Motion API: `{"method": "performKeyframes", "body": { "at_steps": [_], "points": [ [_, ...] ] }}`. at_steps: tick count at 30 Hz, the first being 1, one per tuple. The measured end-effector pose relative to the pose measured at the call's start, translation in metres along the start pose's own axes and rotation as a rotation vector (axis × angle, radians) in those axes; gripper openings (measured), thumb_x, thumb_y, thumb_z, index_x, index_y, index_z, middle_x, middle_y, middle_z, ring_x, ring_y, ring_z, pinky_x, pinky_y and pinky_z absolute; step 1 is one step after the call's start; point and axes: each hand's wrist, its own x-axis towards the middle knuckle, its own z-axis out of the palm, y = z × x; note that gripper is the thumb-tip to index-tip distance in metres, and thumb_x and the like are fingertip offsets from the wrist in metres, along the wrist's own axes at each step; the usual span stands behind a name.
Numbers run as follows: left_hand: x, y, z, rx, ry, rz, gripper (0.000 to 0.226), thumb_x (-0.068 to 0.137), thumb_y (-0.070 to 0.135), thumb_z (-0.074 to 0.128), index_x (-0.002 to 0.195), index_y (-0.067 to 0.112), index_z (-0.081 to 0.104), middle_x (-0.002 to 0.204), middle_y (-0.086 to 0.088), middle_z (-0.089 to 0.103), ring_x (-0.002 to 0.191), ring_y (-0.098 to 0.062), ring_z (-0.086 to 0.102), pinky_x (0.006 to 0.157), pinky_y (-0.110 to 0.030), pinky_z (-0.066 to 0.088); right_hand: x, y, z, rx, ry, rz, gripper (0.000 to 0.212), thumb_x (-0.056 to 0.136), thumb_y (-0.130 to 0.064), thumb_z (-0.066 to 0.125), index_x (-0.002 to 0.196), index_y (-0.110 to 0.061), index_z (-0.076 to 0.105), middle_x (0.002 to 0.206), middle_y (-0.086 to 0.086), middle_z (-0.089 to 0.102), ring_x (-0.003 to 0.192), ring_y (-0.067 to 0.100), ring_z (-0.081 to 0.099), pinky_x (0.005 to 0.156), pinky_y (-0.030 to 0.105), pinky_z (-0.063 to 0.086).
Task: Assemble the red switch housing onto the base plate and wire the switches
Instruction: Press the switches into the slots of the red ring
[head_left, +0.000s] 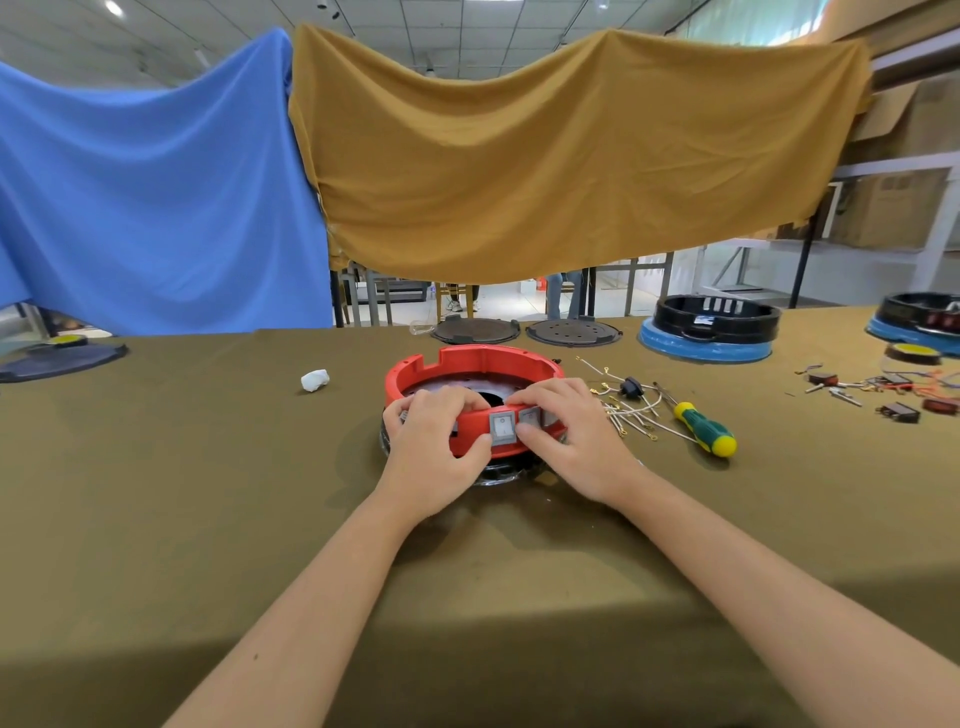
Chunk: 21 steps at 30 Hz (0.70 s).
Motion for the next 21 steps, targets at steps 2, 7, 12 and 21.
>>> {"method": "performKeyframes", "body": {
  "at_steps": [2,7,12,21],
  "points": [
    [0.0002,-0.0005,0.0001,0.017,-0.004,0.007,0.024,0.078,0.039,0.056,0.103,0.040,0.056,0.098,0.031,0.053,0.096,0.003,0.045,0.094,-0.023,0.015,-0.0015,0.0004,-0.0006,-0.014,-0.019,-0.006,0.030,0.093,-0.025,0.064,0.123,-0.026,0.063,0.123,-0.011,0.058,0.120,0.008,0.038,0.105,0.047,0.036],
    [0.0011,-0.0006,0.0023,0.015,-0.004,0.013,0.026,0.077,0.036,0.056,0.102,0.040,0.055,0.096,0.033,0.051,0.097,0.011,0.043,0.094,-0.024,0.014,-0.0014,-0.0012,0.0001,-0.047,0.000,-0.023,0.032,0.091,-0.025,0.067,0.123,-0.024,0.063,0.122,-0.008,0.059,0.120,0.010,0.039,0.103,0.048,0.038],
    [0.0014,-0.0009,0.0035,0.048,-0.009,0.003,0.035,0.076,0.035,0.057,0.111,0.037,0.056,0.098,0.037,0.045,0.094,0.004,0.043,0.096,-0.022,0.013,-0.0006,-0.0018,0.0005,-0.074,-0.013,-0.024,0.031,0.091,-0.027,0.067,0.122,-0.024,0.062,0.122,-0.008,0.059,0.119,0.009,0.038,0.103,0.048,0.038],
    [0.0029,-0.0006,0.0054,-0.027,0.033,-0.038,0.013,0.089,0.042,0.051,0.096,0.035,0.060,0.090,0.025,0.056,0.098,0.007,0.044,0.095,-0.021,0.014,0.0028,-0.0012,0.0048,-0.036,0.045,0.015,0.021,0.098,-0.036,0.056,0.113,-0.026,0.069,0.111,-0.012,0.062,0.115,0.008,0.042,0.101,0.049,0.038]
  ]
}}
